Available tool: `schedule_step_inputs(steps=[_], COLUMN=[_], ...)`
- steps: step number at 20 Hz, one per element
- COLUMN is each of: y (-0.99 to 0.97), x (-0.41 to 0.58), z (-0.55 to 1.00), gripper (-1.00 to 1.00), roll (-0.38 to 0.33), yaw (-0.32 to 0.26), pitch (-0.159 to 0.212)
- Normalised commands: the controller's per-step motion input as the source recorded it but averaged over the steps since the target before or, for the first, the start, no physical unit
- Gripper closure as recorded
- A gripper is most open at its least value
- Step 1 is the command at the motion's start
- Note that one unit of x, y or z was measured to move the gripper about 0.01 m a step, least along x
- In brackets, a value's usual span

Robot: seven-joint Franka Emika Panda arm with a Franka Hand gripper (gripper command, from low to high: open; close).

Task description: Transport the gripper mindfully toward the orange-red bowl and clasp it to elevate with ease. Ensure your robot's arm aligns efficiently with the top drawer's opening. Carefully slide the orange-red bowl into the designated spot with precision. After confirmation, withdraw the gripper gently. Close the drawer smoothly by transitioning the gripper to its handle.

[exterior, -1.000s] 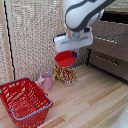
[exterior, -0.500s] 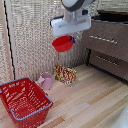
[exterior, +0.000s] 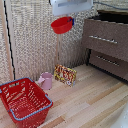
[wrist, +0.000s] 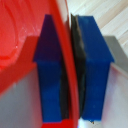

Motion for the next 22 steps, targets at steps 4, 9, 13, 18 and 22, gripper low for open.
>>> schedule_step_inputs(steps=[4, 9, 13, 18, 22], y=[-0.43, -0.56, -0.6, -0.62, -0.65], x=[0.206, 0.158, 0.158, 0.178, 0.124], z=[0.78, 0.73, 0.74, 0.79, 0.77], gripper=[1.0, 1.0, 1.0, 1.0, 1.0], roll=[-0.032, 0.0, 0.035, 0.052, 0.025], yaw=[-0.186, -0.205, -0.152, -0.127, -0.148], pitch=[0.032, 0.062, 0.033, 0.03, 0.043])
